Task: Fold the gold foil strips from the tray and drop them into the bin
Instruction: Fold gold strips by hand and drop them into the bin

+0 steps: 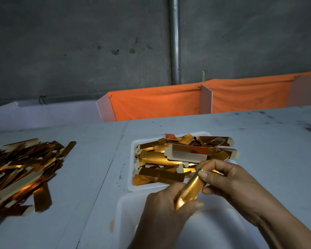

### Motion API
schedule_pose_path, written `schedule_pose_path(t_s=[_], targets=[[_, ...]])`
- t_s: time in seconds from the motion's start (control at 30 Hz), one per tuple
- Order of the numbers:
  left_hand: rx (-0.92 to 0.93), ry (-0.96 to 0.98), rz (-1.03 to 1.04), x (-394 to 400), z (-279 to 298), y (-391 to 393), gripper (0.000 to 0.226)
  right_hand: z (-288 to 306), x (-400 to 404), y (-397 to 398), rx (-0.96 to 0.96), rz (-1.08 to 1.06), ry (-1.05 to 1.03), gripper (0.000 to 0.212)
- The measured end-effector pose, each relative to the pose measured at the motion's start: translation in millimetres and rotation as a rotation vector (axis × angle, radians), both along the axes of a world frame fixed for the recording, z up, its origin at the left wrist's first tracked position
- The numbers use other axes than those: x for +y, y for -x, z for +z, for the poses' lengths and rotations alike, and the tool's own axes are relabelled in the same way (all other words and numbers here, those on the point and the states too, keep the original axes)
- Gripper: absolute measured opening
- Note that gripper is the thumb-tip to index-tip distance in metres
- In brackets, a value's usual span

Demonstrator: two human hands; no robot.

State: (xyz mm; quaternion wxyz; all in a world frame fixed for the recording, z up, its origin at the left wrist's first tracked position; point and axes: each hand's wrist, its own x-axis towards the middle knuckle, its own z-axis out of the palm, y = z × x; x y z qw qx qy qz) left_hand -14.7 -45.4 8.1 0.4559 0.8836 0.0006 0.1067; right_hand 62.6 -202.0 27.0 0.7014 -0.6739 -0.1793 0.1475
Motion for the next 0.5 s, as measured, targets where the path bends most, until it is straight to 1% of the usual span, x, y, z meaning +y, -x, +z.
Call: schedule_pose_path(t_s=[0.1, 0.23, 0.4, 0.5], targets=[[0.023, 0.069, 0.011, 2.1, -2.3, -0.7, 0.027, -0.4, 1.2, 0.5, -0.006, 0.022, 0.01, 0.017], [0.011, 0.131, -0.09, 3.5, -1.9, -1.4, 0.02, 1.7, 0.1, 0.1, -0.014, 0.028, 0.002, 0.021], [-0.043, 0.146, -0.117, 3.9, 0.5, -1.0, 0.025, 3.0, -0.8, 0.5, -0.001, 0.041, -0.021, 0.021], [-0.081, 0.13, -0.107, 2.3, 1.2, 0.0, 0.04, 3.6, -1.4, 0.0, 0.007, 0.035, -0.035, 0.017]])
